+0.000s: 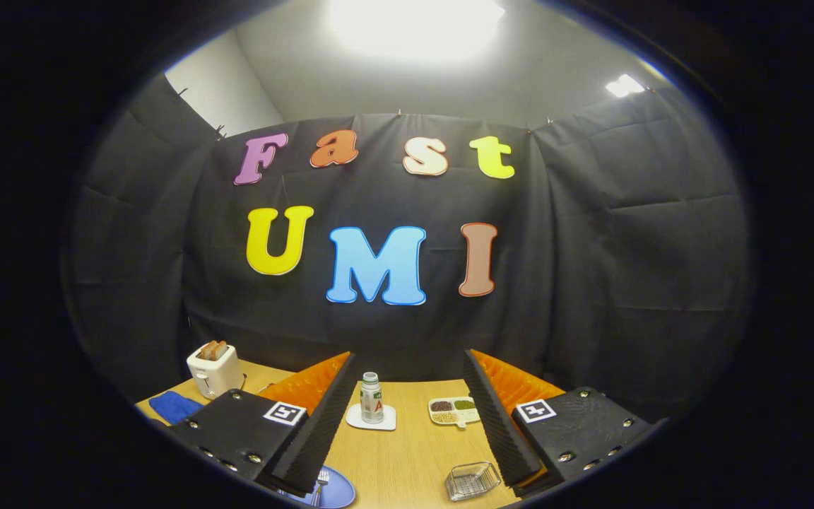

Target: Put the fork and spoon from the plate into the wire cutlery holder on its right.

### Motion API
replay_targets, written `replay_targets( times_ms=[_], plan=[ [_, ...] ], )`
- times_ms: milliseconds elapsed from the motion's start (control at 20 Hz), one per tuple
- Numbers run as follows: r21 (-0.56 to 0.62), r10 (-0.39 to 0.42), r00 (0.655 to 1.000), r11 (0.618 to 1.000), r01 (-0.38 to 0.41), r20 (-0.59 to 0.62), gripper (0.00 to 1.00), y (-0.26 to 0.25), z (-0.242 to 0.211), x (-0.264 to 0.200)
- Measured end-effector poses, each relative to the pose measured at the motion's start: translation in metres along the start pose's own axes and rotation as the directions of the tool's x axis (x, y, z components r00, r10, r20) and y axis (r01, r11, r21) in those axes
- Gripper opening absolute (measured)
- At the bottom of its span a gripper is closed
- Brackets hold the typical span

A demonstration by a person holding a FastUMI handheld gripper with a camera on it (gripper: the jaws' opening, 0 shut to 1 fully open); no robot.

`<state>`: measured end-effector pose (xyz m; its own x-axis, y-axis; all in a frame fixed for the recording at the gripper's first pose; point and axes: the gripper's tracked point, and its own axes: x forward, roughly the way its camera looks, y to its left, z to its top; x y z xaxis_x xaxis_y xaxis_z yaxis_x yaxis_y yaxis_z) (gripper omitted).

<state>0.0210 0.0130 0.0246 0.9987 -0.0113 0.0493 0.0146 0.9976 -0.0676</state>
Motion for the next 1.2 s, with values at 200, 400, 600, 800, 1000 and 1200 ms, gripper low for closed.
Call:
replay_targets(
  times_ms=[200,400,600,800,1000,1200],
  plan=[
    [-0.006,0.039,0.999,0.999,-0.039,-0.015,0.92,0.020,-0.005,0.008],
    [-0.003,0.110,0.986,0.994,-0.111,-0.122,0.92,0.054,-0.039,0.005],
    [-0.037,0.176,0.956,0.981,-0.190,-0.236,0.92,0.082,-0.073,-0.003],
    [-0.055,0.237,0.900,0.960,-0.275,-0.365,0.92,0.111,-0.117,-0.014],
    [-0.016,0.296,0.777,0.931,-0.366,-0.555,0.85,0.138,-0.181,-0.028],
    [0.064,0.295,0.605,0.926,-0.373,-0.740,0.73,0.146,-0.242,-0.052]
  ],
)
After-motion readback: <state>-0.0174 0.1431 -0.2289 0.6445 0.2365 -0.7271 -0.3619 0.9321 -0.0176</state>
